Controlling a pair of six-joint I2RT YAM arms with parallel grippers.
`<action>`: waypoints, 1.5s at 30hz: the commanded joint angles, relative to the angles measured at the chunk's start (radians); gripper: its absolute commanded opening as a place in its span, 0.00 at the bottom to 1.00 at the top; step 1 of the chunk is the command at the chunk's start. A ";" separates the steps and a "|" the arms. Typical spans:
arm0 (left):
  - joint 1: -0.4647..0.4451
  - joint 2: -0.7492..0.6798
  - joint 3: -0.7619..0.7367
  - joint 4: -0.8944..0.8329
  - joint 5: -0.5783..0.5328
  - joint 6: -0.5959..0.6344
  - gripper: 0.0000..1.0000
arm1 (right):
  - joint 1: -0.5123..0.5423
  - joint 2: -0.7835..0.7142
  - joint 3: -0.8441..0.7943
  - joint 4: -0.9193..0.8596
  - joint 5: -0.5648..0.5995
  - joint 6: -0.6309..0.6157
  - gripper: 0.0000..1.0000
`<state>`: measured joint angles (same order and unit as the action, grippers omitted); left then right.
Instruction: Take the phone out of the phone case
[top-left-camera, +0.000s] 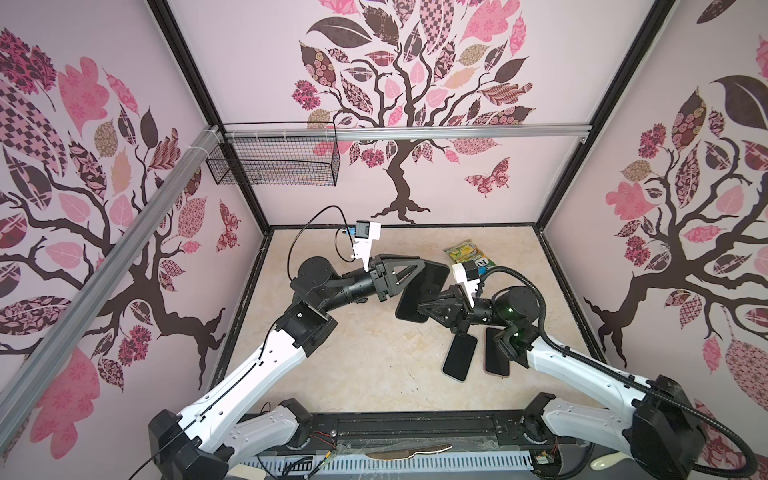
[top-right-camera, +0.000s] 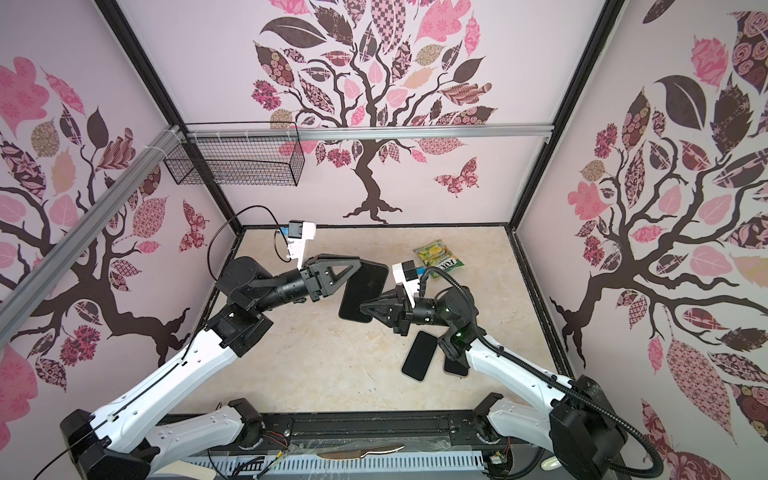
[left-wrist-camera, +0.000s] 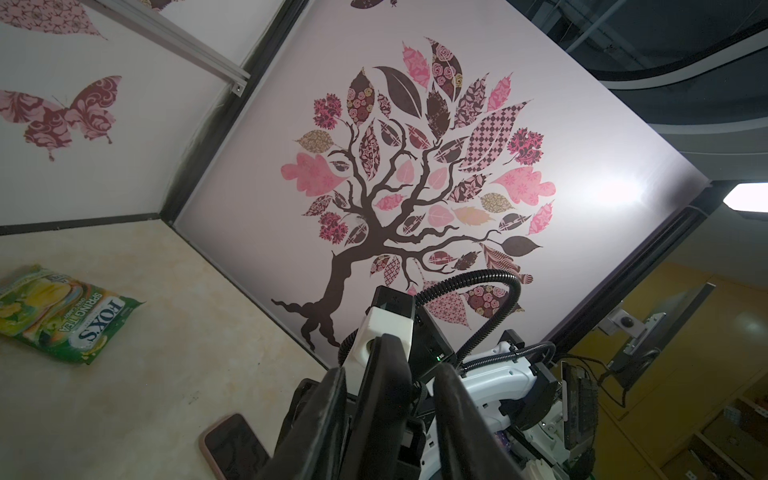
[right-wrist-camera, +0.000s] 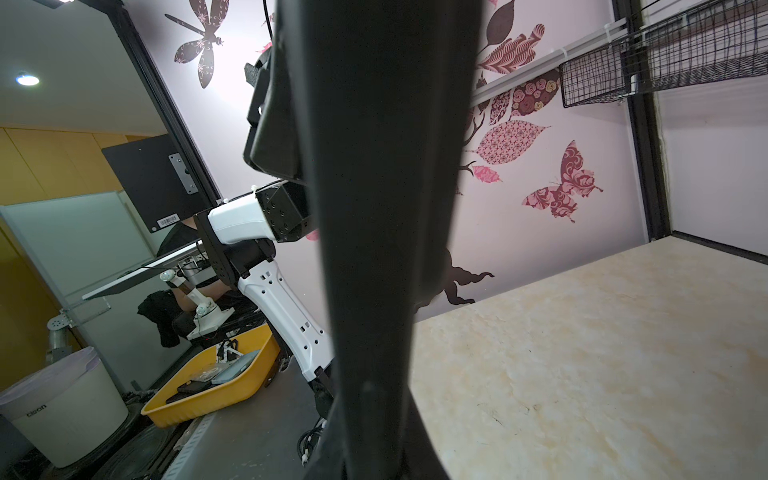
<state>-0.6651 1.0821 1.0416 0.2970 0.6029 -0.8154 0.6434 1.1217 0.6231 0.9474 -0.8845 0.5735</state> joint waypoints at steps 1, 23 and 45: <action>-0.010 0.007 0.036 0.034 0.030 -0.016 0.32 | 0.004 0.000 0.052 0.060 -0.018 -0.035 0.00; -0.022 -0.039 0.008 0.049 0.148 -0.071 0.06 | 0.006 -0.001 0.175 -0.242 0.060 -0.632 0.00; 0.022 -0.068 0.050 -0.051 0.224 -0.068 0.00 | 0.001 0.004 0.263 -0.492 0.153 -1.073 0.00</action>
<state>-0.6487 1.0187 1.0615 0.3328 0.8604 -0.7086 0.6594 1.1007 0.8623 0.4335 -0.9058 -0.3096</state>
